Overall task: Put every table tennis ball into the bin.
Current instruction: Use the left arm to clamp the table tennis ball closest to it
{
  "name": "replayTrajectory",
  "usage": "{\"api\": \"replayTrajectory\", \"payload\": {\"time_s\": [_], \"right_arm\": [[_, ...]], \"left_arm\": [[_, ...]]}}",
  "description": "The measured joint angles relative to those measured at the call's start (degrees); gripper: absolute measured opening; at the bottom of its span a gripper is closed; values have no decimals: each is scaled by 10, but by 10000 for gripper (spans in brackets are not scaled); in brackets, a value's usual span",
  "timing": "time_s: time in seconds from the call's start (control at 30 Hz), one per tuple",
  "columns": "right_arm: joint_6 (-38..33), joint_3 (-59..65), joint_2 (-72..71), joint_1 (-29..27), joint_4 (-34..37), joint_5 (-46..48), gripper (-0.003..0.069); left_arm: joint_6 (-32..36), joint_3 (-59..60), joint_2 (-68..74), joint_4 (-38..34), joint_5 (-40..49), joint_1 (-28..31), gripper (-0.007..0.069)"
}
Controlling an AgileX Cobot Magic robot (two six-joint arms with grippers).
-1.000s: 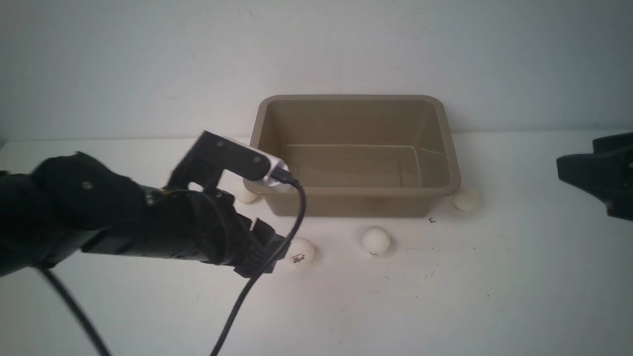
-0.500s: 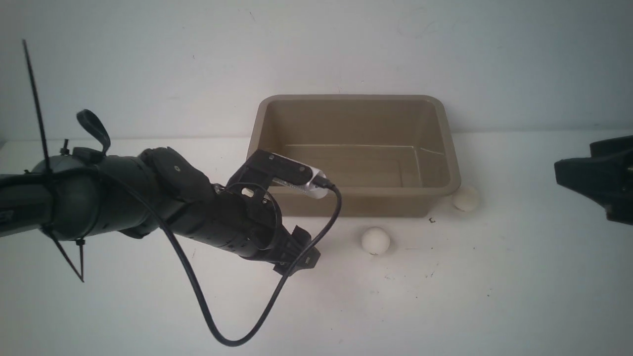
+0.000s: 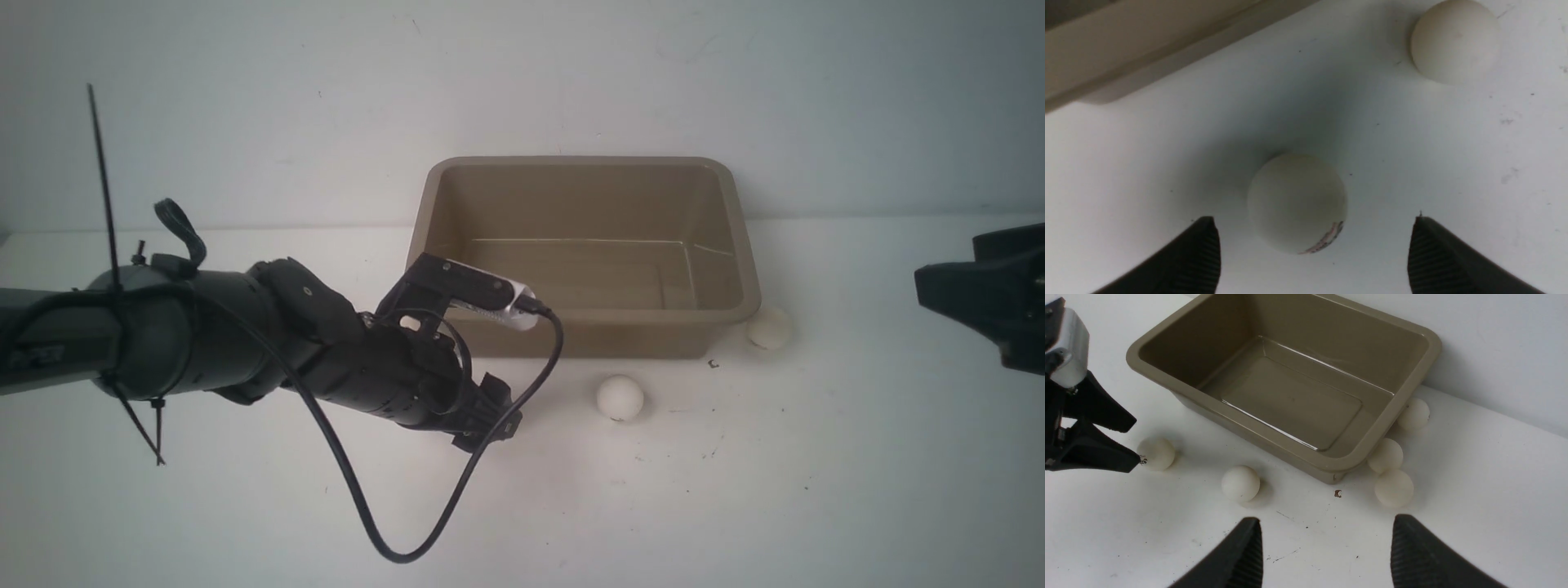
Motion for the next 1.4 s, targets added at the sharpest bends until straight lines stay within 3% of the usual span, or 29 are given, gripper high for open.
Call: {"api": "replayTrajectory", "payload": {"time_s": [0.13,0.47,0.97,1.2,1.3,1.4], "right_arm": [[0,0,0,0,0,0,388],[-5,0,0,0,0,-1,388],[-5,0,0,0,0,-1,388],[-7,0,0,0,0,-1,388],[-7,0,0,0,0,-1,388],[-7,0,0,0,0,-1,388]], "left_arm": [[15,-5,10,-27,-15,0,555],[124,-23,19,-151,-14,0,555],[136,-23,50,-177,-8,0,547],[135,-23,58,-188,0,0,475],[135,-23,69,-198,1,0,379],[135,-23,71,-199,1,0,352]]}}
